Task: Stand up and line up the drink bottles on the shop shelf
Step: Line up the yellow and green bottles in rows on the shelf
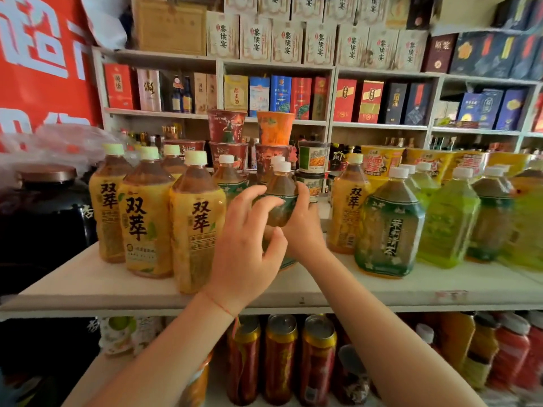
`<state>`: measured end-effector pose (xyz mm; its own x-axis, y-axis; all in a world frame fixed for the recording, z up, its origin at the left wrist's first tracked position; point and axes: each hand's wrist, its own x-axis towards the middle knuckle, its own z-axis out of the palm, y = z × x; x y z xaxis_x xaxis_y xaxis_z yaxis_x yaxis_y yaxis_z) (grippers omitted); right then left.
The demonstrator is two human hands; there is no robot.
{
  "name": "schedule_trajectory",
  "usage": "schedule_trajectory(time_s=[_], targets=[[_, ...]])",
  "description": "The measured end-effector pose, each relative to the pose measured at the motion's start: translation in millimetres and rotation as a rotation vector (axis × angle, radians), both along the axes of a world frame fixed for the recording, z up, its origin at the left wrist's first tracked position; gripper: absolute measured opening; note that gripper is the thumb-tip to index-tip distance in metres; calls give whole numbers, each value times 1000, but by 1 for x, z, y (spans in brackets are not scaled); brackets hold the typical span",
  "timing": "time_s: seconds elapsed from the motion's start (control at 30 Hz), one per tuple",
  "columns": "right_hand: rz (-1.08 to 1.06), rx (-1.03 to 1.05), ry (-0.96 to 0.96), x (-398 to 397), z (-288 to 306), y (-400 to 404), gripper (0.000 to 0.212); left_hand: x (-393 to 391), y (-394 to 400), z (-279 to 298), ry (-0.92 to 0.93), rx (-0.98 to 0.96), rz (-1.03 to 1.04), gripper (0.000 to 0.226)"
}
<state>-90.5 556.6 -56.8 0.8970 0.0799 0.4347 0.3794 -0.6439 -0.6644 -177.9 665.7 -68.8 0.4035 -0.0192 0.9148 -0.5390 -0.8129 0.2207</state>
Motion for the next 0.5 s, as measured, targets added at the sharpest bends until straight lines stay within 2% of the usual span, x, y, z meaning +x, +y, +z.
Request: schedule_trajectory(time_s=[0.13,0.23,0.33,0.5], targets=[[-163,-106,-78,7,1,-41,120,30,-26,-2,247,-187,13,46],[-194,-162,-193,14,1,-59,121,64,-30,7,401,-385,159,59],[-158,-217,-245,18,-2,-68,120,97,-23,21,424,-488,353,75],[-150,-301,-278,17,3,-73,117,133,-2,40,439,-517,592,94]])
